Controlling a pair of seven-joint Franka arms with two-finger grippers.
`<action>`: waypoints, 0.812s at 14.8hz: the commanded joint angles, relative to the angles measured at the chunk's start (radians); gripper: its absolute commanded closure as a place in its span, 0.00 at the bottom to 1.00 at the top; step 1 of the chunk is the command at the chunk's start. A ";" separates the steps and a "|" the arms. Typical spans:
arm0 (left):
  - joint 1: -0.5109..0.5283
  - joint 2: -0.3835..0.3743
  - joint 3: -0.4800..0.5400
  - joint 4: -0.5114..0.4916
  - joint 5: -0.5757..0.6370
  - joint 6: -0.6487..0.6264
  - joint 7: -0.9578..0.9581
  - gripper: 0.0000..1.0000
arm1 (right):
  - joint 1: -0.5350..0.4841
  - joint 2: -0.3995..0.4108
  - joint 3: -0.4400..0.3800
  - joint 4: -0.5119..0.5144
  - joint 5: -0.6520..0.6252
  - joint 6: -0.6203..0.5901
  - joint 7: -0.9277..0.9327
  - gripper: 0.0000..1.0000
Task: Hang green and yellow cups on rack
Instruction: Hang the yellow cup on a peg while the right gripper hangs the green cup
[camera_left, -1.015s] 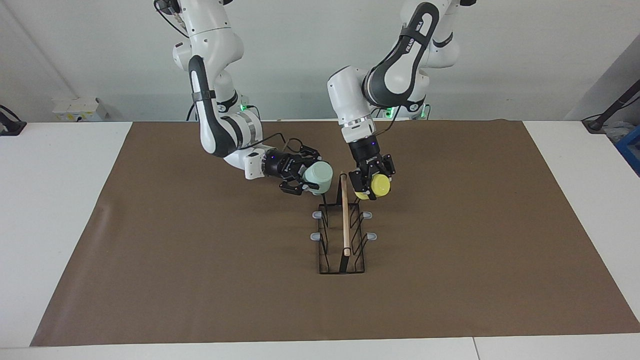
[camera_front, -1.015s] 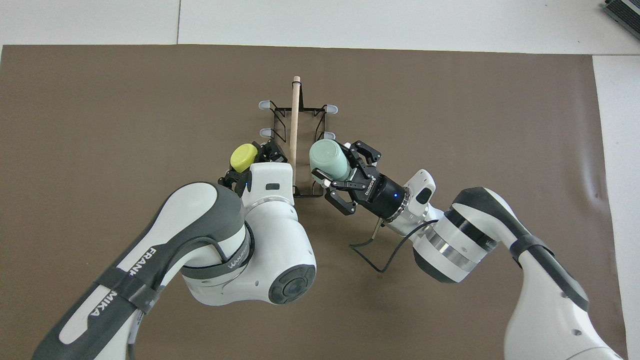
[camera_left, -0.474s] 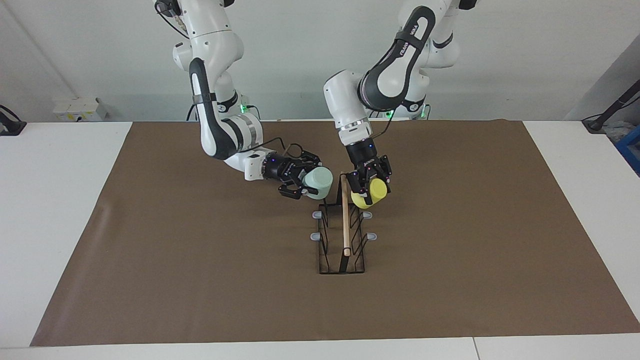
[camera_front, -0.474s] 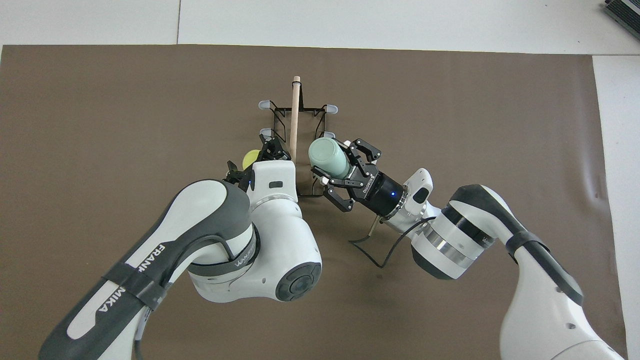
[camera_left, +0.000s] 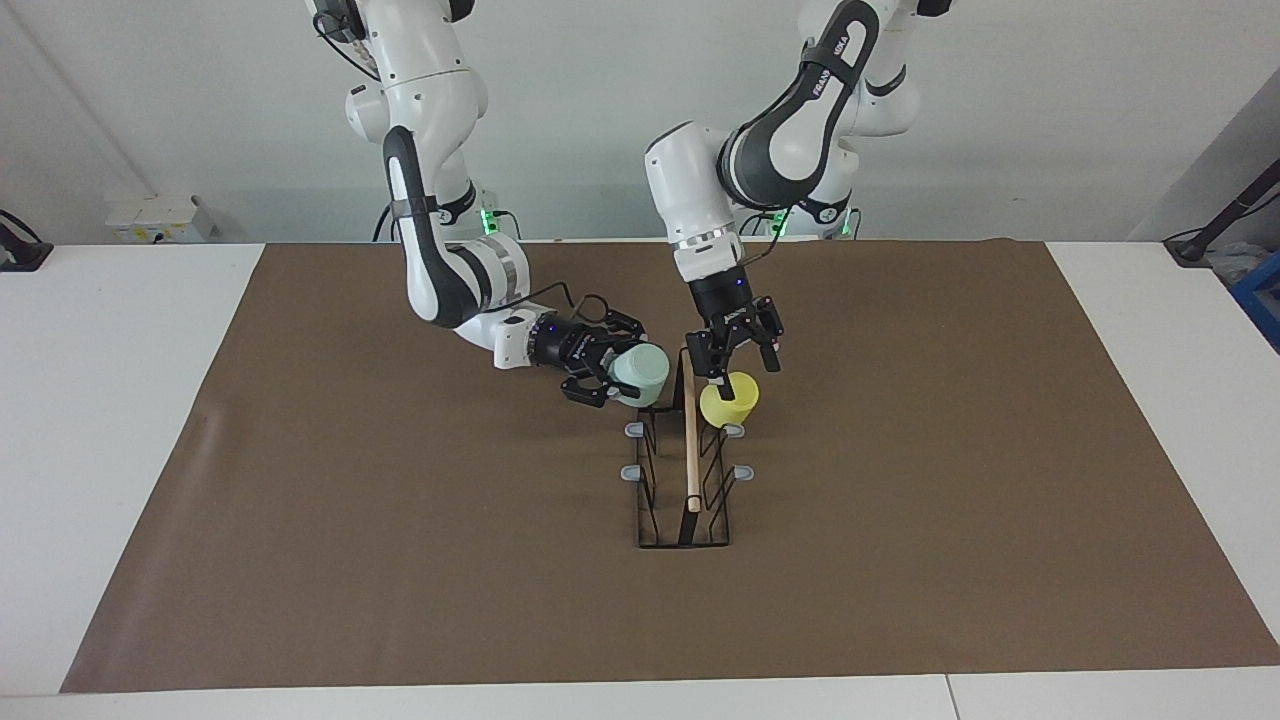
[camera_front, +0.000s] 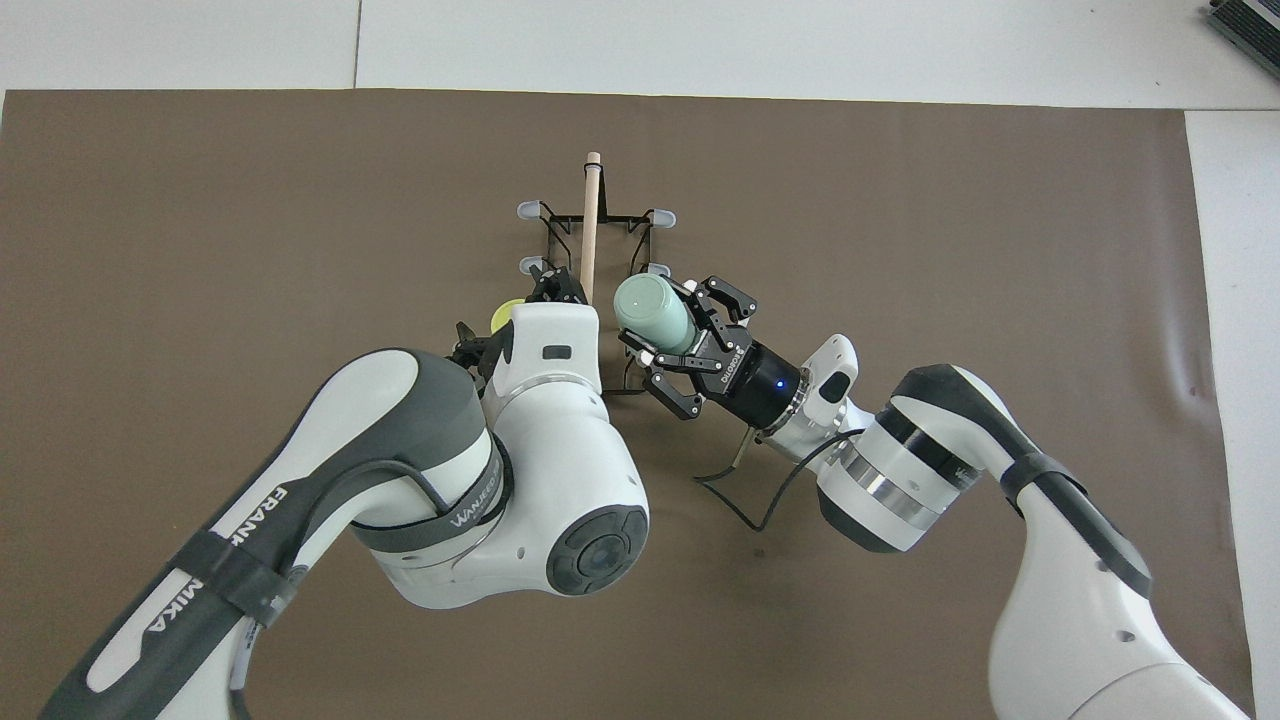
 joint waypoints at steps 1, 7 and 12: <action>0.004 -0.023 0.021 0.010 -0.072 -0.015 0.196 0.00 | 0.003 0.011 0.008 0.009 0.024 0.043 -0.028 1.00; 0.027 -0.074 0.078 0.007 -0.339 0.047 0.668 0.00 | -0.001 0.010 0.011 -0.003 0.024 0.062 -0.023 0.00; 0.033 -0.126 0.160 -0.001 -0.607 0.030 1.139 0.00 | -0.013 0.003 0.009 -0.002 0.021 0.026 -0.023 0.00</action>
